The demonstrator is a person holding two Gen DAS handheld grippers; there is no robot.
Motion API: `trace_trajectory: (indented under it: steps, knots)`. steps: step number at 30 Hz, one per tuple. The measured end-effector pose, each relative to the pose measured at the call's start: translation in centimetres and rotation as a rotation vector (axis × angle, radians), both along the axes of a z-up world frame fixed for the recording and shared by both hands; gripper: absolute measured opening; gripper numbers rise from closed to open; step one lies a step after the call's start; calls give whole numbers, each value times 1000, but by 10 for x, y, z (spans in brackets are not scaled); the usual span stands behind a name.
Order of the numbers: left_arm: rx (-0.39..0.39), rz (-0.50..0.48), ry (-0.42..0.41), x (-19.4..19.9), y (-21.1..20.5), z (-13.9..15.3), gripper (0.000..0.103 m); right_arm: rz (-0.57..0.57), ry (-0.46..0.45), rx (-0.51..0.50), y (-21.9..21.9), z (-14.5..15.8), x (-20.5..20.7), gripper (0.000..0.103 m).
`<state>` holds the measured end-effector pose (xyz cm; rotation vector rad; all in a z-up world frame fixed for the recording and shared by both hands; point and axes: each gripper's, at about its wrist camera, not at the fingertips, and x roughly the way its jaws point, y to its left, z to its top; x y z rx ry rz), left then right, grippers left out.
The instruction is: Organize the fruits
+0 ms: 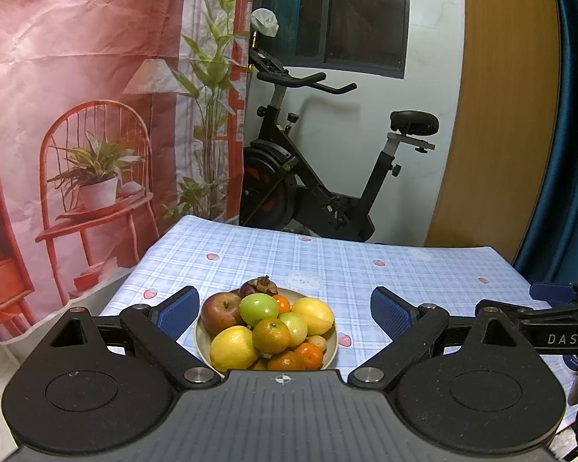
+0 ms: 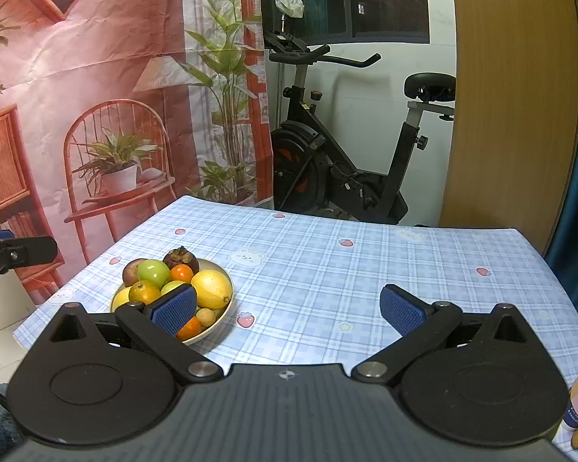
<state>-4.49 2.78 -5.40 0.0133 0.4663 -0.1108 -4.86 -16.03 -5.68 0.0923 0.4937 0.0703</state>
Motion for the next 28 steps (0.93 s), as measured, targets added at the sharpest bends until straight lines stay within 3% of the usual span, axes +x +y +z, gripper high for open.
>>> trace_trajectory:
  steps: [28]
  knots:
    - [-1, -13, -9, -2, -1, -1, 98, -12, -17, -5, -3, 2, -4, 103]
